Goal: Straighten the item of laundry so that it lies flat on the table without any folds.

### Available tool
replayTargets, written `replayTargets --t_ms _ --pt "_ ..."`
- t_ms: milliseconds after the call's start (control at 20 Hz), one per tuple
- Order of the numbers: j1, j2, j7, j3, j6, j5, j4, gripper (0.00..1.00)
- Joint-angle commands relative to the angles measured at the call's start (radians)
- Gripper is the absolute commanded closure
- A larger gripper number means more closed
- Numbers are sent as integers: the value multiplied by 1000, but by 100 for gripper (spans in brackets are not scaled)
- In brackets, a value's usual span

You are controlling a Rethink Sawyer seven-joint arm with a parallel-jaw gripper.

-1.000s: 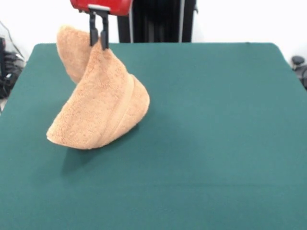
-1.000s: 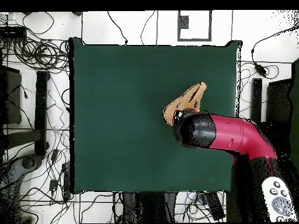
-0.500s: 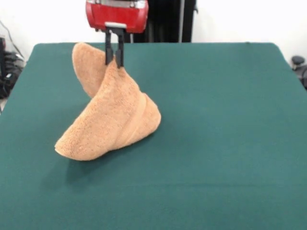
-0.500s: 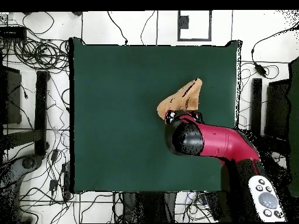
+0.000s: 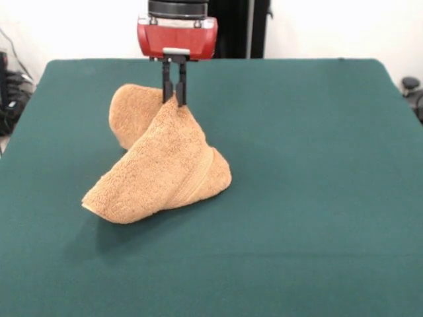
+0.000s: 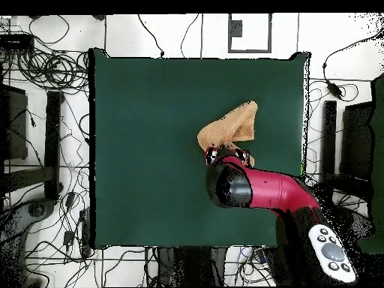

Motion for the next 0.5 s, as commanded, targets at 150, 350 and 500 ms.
replayTargets --t_ms 150,350,500 --pt "24 110 192 84 -91 39 126 100" --pt "43 112 228 58 -112 70 138 100" --pt "57 109 240 40 -119 87 146 100"
